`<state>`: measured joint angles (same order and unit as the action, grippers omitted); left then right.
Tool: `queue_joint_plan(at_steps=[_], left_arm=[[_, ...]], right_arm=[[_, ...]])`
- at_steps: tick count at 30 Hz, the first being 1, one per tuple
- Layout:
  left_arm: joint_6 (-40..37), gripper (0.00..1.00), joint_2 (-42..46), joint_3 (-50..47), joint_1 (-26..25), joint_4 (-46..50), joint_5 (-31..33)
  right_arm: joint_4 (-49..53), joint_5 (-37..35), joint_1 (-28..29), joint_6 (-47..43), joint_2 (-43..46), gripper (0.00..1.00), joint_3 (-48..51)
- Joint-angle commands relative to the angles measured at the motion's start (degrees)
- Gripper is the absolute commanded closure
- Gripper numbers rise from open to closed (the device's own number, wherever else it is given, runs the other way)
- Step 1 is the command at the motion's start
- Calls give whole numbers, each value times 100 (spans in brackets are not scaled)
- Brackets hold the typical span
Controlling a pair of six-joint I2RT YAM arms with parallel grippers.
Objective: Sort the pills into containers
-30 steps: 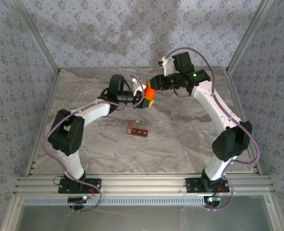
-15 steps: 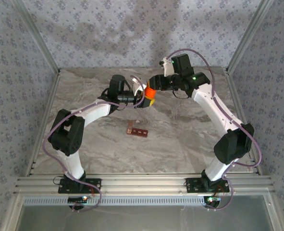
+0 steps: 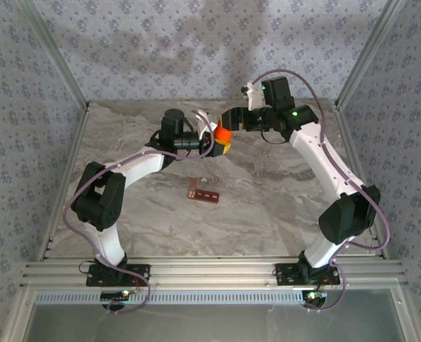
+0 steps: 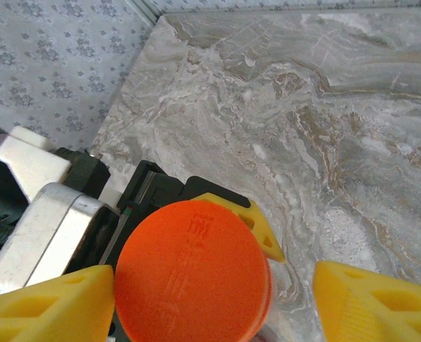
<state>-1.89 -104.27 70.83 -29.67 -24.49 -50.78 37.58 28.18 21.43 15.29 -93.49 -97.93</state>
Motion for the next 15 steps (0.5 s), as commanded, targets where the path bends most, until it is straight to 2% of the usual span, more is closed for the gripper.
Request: queue_joint_plan(at_steps=[1,3,7,11,15], left_arm=[[38,100,173,116,54,-347,-278],[44,100,170,120,75,-337,-354],[84,100,170,168,117,-298,-597],[92,100,161,306,124,-64,-995],[106,100,127,469,121,185,-1360]], right_arm=[[-178,584,-218,-296,543,20,153],[-455,993,-377,-441,748,17,351],[-349,1663,-665,-1122,853,16,348],[-25,1880,-863,-1726,687,17,178],[576,2097,-910,-2123,220,16,-430]])
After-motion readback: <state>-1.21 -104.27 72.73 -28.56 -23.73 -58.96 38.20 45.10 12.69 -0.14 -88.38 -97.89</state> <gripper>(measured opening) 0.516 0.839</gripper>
